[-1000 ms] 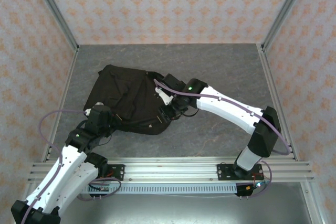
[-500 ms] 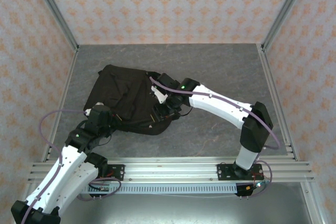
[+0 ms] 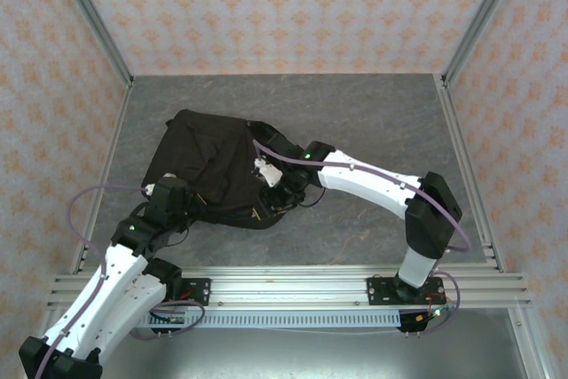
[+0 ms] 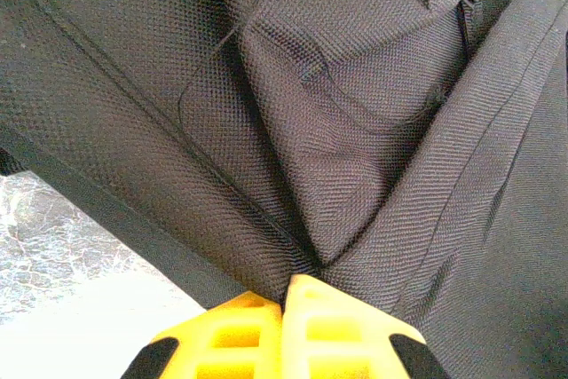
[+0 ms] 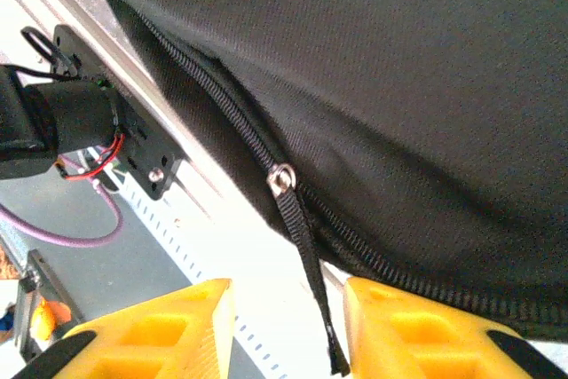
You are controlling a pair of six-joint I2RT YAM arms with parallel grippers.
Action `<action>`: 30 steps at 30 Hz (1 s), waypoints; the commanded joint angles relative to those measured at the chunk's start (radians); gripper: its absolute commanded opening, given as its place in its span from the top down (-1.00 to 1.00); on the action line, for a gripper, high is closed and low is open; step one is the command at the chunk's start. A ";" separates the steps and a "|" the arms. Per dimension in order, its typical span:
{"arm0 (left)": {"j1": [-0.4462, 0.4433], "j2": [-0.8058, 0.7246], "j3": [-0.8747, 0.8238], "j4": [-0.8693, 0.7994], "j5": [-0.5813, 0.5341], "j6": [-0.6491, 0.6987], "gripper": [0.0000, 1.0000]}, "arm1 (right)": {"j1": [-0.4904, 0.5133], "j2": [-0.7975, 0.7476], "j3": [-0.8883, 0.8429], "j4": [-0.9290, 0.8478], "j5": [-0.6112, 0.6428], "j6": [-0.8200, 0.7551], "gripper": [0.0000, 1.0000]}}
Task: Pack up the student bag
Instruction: Zip the student bag at the middle-left of the table.
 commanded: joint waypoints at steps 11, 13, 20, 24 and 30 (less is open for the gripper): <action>0.012 -0.006 0.018 0.010 -0.018 0.015 1.00 | 0.016 0.051 0.055 -0.014 0.080 0.007 0.31; 0.012 -0.010 0.019 0.008 -0.018 0.015 1.00 | 0.017 0.071 0.071 -0.027 0.084 0.000 0.40; 0.012 -0.024 0.025 -0.010 -0.044 0.031 1.00 | 0.018 0.058 0.078 -0.071 0.086 -0.011 1.00; 0.012 -0.028 0.022 -0.015 -0.063 0.047 1.00 | 0.000 -0.003 0.078 -0.120 0.173 -0.021 1.00; 0.011 -0.031 0.015 -0.021 -0.079 0.059 1.00 | -0.053 -0.060 0.078 -0.194 0.317 -0.053 1.00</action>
